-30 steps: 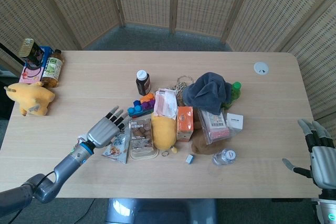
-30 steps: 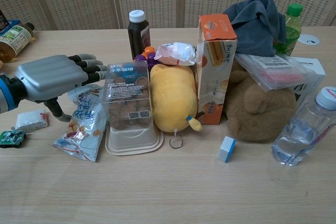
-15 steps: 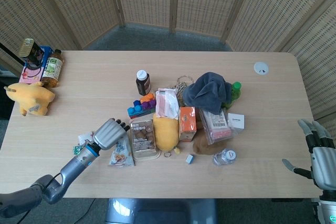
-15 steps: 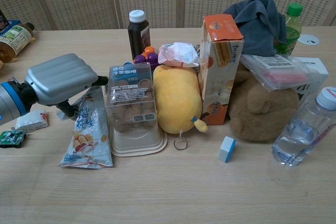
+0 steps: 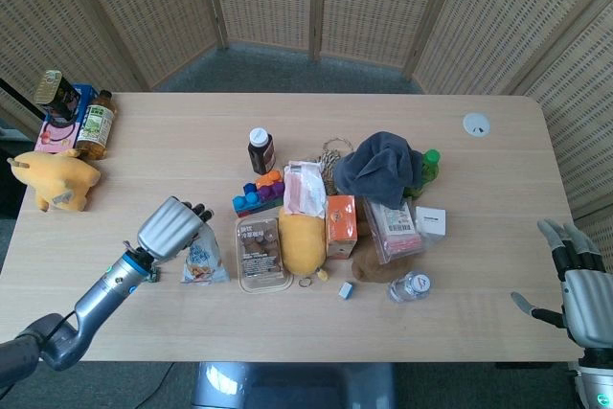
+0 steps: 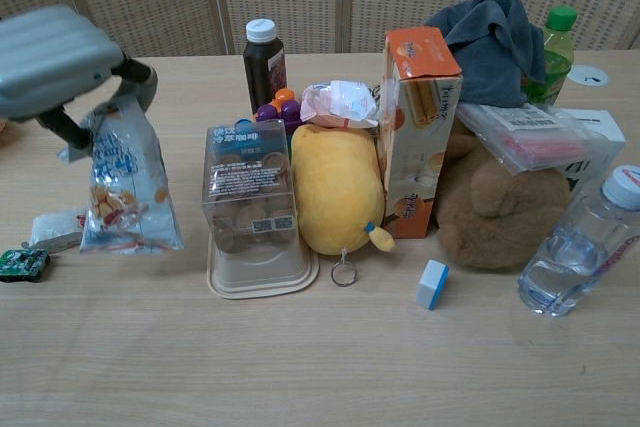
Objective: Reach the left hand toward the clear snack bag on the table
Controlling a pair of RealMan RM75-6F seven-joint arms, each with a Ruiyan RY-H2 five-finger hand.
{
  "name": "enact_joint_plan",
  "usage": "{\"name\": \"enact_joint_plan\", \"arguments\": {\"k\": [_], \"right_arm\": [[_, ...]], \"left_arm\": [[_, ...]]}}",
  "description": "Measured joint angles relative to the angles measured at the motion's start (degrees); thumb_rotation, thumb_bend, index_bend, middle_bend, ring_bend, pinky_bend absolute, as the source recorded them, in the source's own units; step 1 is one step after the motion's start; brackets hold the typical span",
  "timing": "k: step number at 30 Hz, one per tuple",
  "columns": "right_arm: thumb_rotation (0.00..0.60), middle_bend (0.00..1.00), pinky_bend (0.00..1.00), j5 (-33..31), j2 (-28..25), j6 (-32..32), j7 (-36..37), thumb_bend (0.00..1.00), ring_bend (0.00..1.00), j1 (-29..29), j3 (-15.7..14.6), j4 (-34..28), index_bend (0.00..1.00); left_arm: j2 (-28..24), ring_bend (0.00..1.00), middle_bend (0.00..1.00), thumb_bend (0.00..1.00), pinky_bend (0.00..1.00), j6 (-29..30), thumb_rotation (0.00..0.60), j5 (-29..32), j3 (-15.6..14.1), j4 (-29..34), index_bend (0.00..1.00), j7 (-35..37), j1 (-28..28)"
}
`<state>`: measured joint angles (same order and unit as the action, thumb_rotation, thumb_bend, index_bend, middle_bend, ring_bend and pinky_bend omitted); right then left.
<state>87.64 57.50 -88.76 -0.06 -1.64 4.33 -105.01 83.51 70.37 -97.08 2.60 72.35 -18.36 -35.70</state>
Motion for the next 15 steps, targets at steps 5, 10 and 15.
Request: {"name": "enact_joint_plan", "arguments": {"k": [5,10,15], "right_arm": [[0.597,0.00,0.00,0.25,0.23,0.16,-0.35,0.00,0.00,-0.06,-0.18,-0.18,0.00],[0.599,0.00,0.00,0.29,0.15,0.18,-0.16,0.00,0.00,-0.05,-0.23,-0.27,0.00],[0.600,0.00,0.00,0.37,0.05,0.19,-0.02,0.00,0.00,-0.05,-0.26,-0.41,0.00]], "left_arm": [[-7.99,0.85,1.00,0.04,0.96,1.87,0.600,0.83,4.21,9.06,0.91,-2.03,-0.97],[-14.42,0.85,1.00,0.04,0.95,3.45,0.600,2.35,9.09,16.12,0.91,-4.32,-2.05],[-17.41,0.85,1.00,0.04,0.95,4.07,0.600,3.85,11.67,20.23,0.91,-6.75,-3.00]]}}
